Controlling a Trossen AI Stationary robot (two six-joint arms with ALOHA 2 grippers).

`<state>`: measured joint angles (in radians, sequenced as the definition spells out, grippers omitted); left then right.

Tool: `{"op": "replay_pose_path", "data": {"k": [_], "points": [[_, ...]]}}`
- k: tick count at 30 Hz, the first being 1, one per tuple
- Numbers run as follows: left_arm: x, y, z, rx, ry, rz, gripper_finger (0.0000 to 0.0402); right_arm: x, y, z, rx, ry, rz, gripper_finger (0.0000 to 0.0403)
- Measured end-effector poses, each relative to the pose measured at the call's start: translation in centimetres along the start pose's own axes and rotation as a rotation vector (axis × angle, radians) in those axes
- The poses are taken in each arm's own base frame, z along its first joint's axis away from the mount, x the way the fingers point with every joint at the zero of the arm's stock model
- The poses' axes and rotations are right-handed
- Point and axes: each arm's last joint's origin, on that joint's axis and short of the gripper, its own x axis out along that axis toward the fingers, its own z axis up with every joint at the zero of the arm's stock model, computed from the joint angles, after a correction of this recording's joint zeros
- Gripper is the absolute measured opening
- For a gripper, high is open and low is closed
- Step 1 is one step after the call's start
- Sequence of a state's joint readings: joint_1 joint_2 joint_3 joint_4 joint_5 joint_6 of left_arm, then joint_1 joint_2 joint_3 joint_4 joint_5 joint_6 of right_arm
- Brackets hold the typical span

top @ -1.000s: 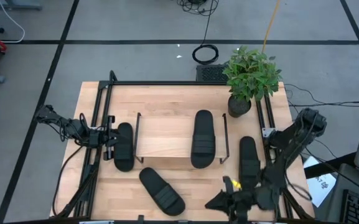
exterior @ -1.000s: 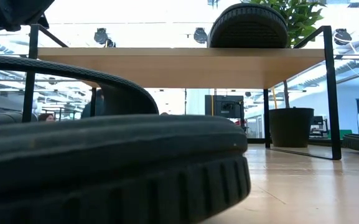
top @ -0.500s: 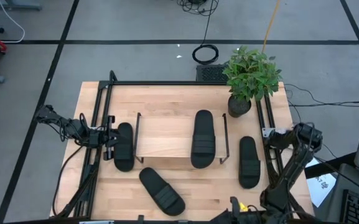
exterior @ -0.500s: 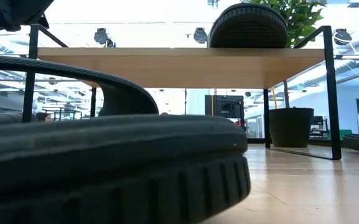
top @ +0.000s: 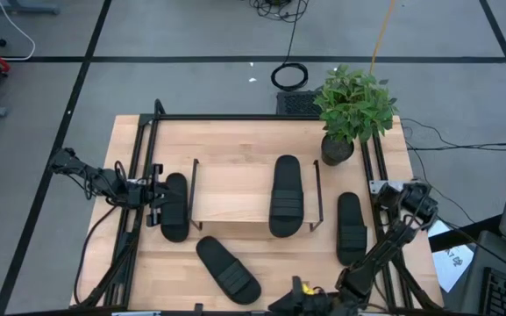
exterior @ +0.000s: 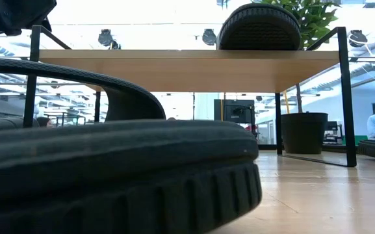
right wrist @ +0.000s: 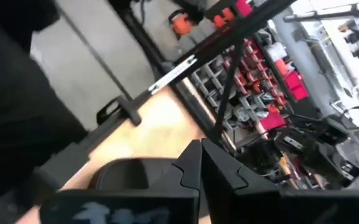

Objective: Pick and place slides into the shelf
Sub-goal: Put the bottom left black slide on the shelf

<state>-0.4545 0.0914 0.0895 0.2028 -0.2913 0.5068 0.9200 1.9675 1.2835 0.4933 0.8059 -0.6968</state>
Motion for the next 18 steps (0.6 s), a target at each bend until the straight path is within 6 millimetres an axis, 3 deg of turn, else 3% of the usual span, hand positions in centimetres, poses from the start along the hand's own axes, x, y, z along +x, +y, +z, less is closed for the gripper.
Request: {"op": "replay_pose_path", "data": {"k": [4, 8, 12, 18], "points": [[0.0, 0.0, 0.0, 0.000, 0.000, 0.000, 0.0026, 0.5, 0.8, -0.7, -0.100, 0.043, -0.016, 0.0000], [0.0, 0.0, 0.0, 0.001, 0.001, -0.001, 0.0026, 0.9, 0.3, -0.5, -0.107, 0.003, -0.025, 0.0002], [0.0, 0.0, -0.1, 0.003, 0.008, -0.004, 0.0026, 1.2, -0.7, -0.1, -0.011, -0.057, -0.067, 0.0001], [0.0, -0.2, -0.3, 0.017, 0.027, -0.016, 0.0026, 2.9, -1.9, -1.4, 0.139, -0.028, -0.069, 0.0001]]}}
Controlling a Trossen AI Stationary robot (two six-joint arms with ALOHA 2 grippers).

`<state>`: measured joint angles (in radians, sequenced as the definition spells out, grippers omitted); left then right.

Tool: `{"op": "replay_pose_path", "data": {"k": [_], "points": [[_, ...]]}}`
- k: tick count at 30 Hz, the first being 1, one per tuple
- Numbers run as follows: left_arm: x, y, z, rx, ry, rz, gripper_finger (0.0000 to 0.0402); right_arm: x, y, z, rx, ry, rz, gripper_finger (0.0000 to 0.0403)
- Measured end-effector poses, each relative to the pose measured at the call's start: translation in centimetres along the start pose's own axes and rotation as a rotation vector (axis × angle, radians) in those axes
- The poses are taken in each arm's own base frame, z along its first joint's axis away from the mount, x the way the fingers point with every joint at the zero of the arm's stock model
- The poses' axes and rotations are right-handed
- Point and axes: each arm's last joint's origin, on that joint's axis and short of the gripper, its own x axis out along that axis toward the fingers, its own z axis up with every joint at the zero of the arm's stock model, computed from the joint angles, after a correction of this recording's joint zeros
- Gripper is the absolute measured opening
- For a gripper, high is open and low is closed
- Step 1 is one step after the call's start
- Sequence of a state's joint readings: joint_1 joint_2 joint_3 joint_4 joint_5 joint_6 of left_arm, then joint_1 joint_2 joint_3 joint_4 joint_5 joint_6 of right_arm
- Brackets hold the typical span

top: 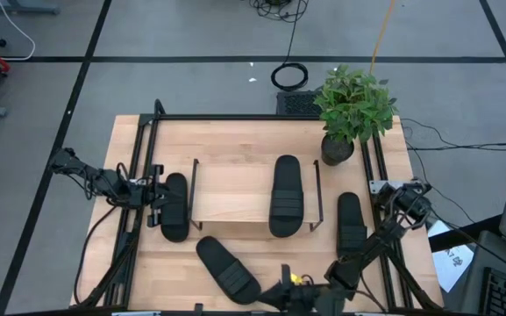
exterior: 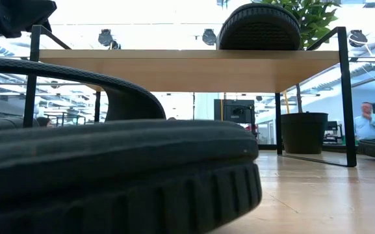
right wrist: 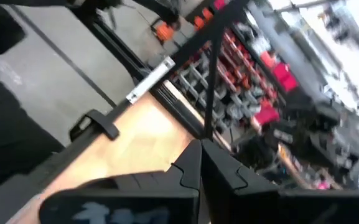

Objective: Pick and place slides into the shelf
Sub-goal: Put the bottom left black slide on the shelf

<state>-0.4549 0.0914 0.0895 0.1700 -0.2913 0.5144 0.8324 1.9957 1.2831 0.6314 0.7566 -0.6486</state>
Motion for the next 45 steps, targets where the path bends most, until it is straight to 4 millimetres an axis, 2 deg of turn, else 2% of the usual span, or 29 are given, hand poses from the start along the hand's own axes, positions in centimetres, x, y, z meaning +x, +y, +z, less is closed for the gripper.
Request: {"op": "replay_pose_path", "data": {"k": [4, 9, 17, 22, 28, 40, 45], "points": [[0.0, -0.1, -0.1, 0.003, 0.012, -0.007, 0.0026, 0.4, -0.1, -0.7, -0.014, 0.042, 0.014, 0.0001], [0.0, -0.1, -0.2, 0.005, 0.015, -0.009, 0.0026, 0.5, 0.0, -1.2, -0.129, 0.076, 0.034, 0.0014], [0.0, -0.1, -0.1, 0.008, 0.014, -0.008, 0.0026, 0.7, 0.1, -1.8, -0.177, 0.113, 0.056, 0.0105], [0.0, -0.1, -0.1, 0.008, 0.014, -0.008, 0.0026, 0.8, 0.0, -1.9, -0.146, 0.118, 0.056, 0.0164], [0.0, -0.1, -0.1, 0.007, 0.014, -0.008, 0.0026, 0.9, 0.1, -2.0, -0.151, 0.100, 0.102, 0.0207], [0.0, -0.1, -0.1, 0.006, 0.013, -0.008, 0.0026, 0.5, 0.1, -0.9, -0.110, 0.034, 0.067, 0.0219], [0.0, -0.1, -0.1, 0.006, 0.013, -0.008, 0.0026, -0.6, -0.1, 0.5, -0.126, 0.005, -0.022, 0.0196]]}}
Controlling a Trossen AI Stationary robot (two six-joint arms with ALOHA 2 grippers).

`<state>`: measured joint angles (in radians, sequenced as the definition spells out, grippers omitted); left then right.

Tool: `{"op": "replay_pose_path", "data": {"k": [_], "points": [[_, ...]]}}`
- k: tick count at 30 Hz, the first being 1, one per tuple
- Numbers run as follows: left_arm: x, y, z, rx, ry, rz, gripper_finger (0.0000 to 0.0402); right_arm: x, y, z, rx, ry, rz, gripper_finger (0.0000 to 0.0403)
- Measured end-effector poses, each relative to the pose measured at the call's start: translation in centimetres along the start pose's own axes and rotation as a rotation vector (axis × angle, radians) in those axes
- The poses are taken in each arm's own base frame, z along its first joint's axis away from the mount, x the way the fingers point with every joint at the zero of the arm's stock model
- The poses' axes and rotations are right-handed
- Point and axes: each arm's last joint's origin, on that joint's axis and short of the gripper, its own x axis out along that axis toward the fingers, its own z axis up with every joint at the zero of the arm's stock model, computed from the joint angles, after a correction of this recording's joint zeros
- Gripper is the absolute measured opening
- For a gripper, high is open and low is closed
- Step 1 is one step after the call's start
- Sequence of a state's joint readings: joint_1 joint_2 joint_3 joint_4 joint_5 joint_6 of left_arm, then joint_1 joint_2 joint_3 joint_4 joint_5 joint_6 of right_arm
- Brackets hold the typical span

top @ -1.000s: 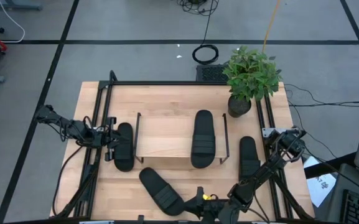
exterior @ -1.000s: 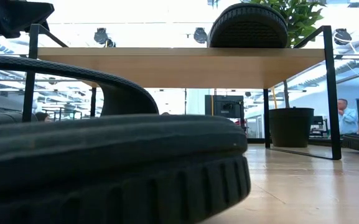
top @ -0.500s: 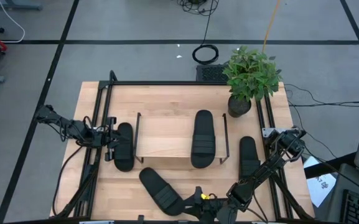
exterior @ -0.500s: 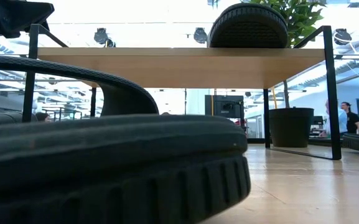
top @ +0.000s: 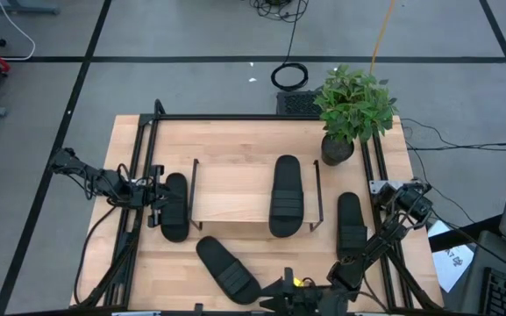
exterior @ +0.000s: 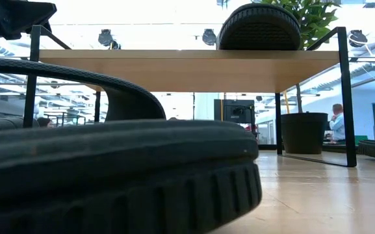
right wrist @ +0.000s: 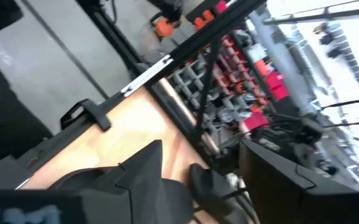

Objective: Pick and place slides into the shelf
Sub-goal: Put the bottom left black slide on the shelf

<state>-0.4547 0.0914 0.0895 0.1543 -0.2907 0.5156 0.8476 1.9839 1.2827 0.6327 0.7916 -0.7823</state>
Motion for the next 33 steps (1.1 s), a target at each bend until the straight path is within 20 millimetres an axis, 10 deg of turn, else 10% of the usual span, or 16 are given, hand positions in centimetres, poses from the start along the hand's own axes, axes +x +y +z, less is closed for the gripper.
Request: {"op": "replay_pose_path", "data": {"k": [14, 19, 33], "points": [[0.0, 0.0, 0.4, -0.016, -0.063, -0.034, 0.0026, -5.1, -3.6, 3.8, -0.018, 0.030, -0.095, 0.0010], [0.0, 0.0, 0.4, -0.008, -0.064, -0.035, 0.0026, -7.8, -5.8, 4.3, 0.011, 0.014, -0.117, 0.0014], [0.0, 0.0, 0.4, 0.012, -0.062, -0.030, 0.0026, -17.2, -11.3, -5.2, 0.377, -0.415, 0.064, 0.0001]]}}
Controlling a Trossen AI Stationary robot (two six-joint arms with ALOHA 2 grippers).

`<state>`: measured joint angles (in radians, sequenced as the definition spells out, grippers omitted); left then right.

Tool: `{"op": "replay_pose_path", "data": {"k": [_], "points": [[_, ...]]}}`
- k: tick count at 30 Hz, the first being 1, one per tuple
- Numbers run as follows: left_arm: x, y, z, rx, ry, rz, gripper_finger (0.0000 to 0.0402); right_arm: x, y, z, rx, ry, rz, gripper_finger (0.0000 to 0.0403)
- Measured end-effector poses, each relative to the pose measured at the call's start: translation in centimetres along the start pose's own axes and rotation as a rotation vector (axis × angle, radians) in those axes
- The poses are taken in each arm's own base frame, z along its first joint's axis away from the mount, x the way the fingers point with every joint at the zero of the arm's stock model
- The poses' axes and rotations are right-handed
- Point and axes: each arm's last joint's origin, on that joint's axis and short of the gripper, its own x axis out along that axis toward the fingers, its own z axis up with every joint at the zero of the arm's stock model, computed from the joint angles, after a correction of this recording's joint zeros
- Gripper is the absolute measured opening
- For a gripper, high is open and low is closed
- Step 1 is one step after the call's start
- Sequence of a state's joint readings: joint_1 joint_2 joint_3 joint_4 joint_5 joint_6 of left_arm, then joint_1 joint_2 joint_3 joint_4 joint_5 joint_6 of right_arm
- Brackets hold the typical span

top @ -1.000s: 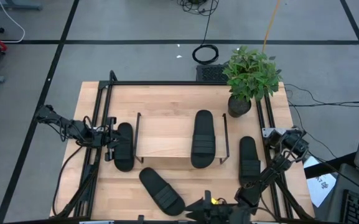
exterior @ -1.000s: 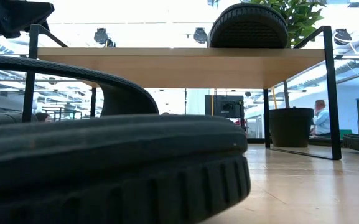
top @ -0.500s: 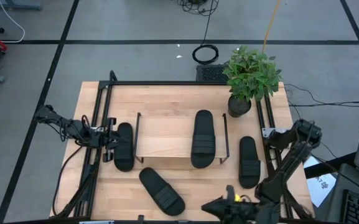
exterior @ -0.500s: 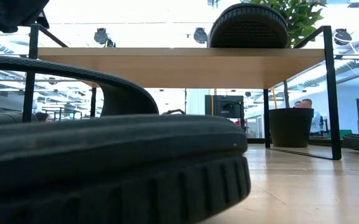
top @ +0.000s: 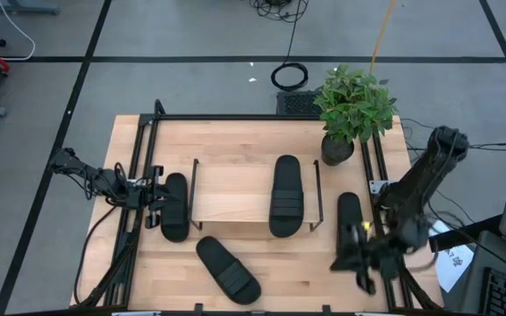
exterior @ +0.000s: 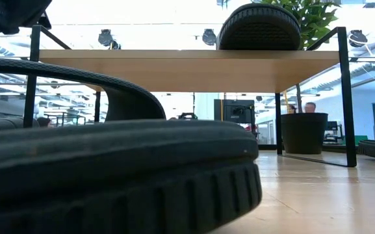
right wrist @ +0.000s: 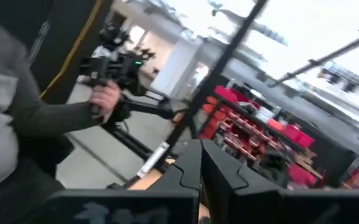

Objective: Pick and place slides into the shelf
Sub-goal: Put the bottom left black slide on the shelf

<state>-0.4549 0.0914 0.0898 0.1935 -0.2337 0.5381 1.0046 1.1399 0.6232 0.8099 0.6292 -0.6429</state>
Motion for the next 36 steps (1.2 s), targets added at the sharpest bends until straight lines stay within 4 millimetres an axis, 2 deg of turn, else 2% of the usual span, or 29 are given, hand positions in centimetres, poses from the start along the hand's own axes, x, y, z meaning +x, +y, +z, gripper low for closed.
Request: {"op": "replay_pose_path", "data": {"k": [4, 8, 12, 16, 22, 26, 30, 36], "points": [[0.0, 0.0, 0.0, 0.004, 0.006, 0.000, 0.0026, -3.6, -1.2, -2.8, 0.046, -0.053, -0.068, 0.0001], [0.0, 0.0, 0.0, 0.012, 0.005, 0.001, 0.0026, -6.1, -1.8, -4.8, 0.008, -0.148, -0.096, 0.0000], [0.0, -0.1, 0.2, 0.036, -0.045, -0.044, 0.0026, -7.5, -3.3, -4.2, 0.027, -0.318, -0.139, 0.0000], [0.1, -0.5, 0.3, 0.030, -0.092, -0.145, 0.0026, -8.0, -4.1, -4.0, 0.031, -0.285, -0.199, 0.0000], [1.0, -0.9, 0.3, -0.075, 0.032, -0.111, 0.0026, -8.0, -4.1, -4.4, 0.040, -0.183, -0.228, 0.0000], [2.6, -1.1, 2.2, -0.095, 0.004, -0.169, 0.0022, -7.9, -4.0, -4.5, 0.031, -0.172, -0.224, 0.0000], [5.1, -1.8, 4.2, -0.193, 0.094, -0.200, 0.0003, -7.9, -4.0, -4.5, 0.078, -0.175, -0.217, 0.0000], [9.1, -5.1, 7.4, -0.185, 0.212, -0.355, 0.0003, -7.9, -4.0, -4.6, 0.127, -0.176, -0.208, 0.0000]]}}
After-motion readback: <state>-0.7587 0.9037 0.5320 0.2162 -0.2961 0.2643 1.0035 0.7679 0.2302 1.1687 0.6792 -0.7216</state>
